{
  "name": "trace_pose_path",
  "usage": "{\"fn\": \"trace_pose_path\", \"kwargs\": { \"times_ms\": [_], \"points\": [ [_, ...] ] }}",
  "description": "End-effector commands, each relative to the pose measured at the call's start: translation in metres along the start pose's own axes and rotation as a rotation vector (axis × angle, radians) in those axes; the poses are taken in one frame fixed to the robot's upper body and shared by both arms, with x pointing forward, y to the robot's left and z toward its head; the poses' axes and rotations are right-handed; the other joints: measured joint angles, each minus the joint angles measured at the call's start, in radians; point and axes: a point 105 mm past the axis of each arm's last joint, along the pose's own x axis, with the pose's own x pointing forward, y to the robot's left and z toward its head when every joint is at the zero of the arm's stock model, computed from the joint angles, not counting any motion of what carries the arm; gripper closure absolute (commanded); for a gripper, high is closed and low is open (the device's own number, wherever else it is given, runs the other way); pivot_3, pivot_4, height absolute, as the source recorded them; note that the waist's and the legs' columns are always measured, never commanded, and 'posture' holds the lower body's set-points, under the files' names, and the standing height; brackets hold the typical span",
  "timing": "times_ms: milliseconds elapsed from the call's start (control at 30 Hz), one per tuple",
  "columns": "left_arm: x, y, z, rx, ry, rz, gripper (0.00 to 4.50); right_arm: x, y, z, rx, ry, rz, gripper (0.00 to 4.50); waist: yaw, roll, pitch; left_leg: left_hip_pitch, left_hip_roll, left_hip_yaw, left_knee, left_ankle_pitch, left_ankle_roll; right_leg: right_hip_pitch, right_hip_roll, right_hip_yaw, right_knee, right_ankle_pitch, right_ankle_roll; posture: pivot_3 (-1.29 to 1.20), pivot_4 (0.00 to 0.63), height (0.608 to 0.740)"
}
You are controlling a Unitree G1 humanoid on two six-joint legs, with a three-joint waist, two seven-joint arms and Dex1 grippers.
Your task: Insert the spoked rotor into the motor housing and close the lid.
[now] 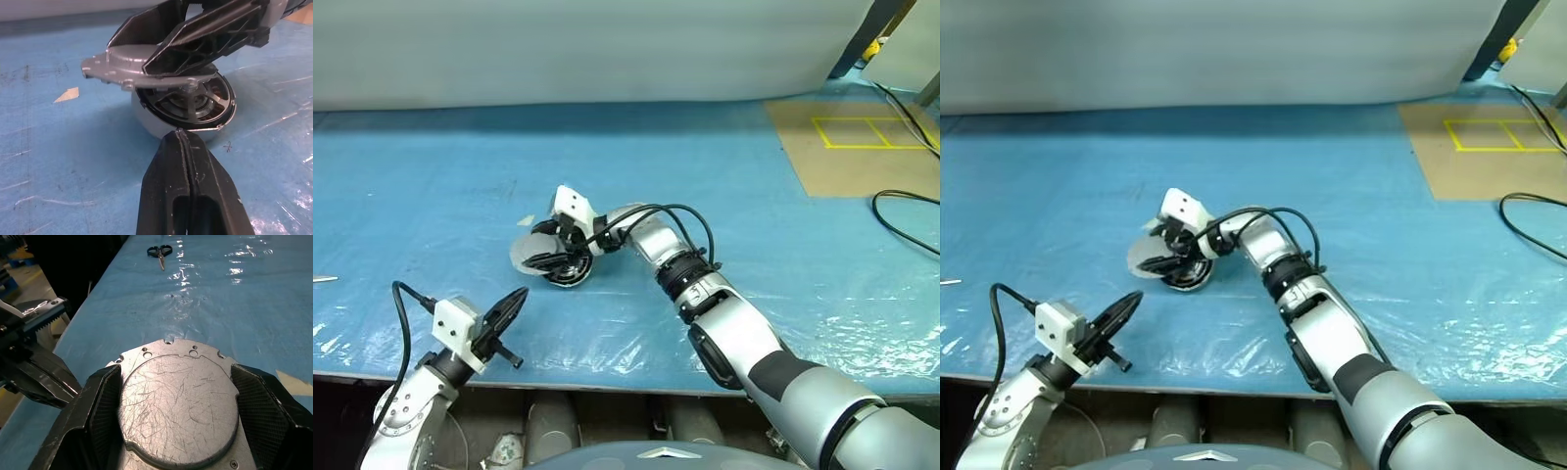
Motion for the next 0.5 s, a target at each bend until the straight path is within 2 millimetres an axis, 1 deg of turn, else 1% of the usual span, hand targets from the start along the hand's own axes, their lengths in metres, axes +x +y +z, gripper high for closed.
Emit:
{"fn": "trace_pose_path", "kwargs": {
  "times_ms": [33, 133, 233, 367, 500],
  "points": [
    [0.002, -0.008, 0.008, 0.011, -0.033, -0.012, 4.5, -0.009, 0.004, 0.015, -0.085, -0.053, 0.021, 1.3, 0.0, 0.0, 0.0, 0.0, 0.0, 0.0, 0.0, 0.0, 0.0, 0.0, 0.0, 0.0, 0.0, 0.0, 0.0, 0.0, 0.15, 0.74],
    [0.004, -0.012, 0.009, 0.004, -0.037, -0.018, 4.5, -0.016, 0.007, 0.004, -0.098, -0.017, 0.026, 1.3, 0.0, 0.0, 0.0, 0.0, 0.0, 0.0, 0.0, 0.0, 0.0, 0.0, 0.0, 0.0, 0.0, 0.0, 0.0, 0.0, 0.15, 0.74],
    [0.007, -0.013, 0.01, -0.001, -0.041, -0.02, 4.5, -0.02, 0.008, -0.016, -0.126, 0.058, 0.014, 1.3, 0.0, -0.001, 0.0, 0.0, 0.0, 0.0, 0.0, 0.0, 0.0, 0.0, 0.0, 0.0, 0.0, 0.0, 0.0, 0.0, 0.15, 0.74],
    [0.011, -0.01, 0.009, -0.002, -0.042, -0.009, 4.5, -0.019, 0.009, -0.024, -0.122, 0.082, -0.001, 1.3, -0.004, 0.0, 0.0, 0.001, 0.0, 0.0, 0.0, 0.0, 0.0, 0.0, 0.001, 0.0, 0.0, 0.0, 0.0, 0.0, 0.15, 0.74],
    [0.016, -0.006, 0.009, 0.002, -0.047, 0.003, 4.5, -0.018, 0.005, -0.027, -0.108, 0.089, -0.04, 1.3, -0.003, -0.001, 0.0, 0.001, 0.0, 0.0, 0.0, 0.0, 0.0, 0.0, 0.0, 0.001, 0.0, 0.0, 0.0, 0.0, 0.15, 0.74]
  ]
}}
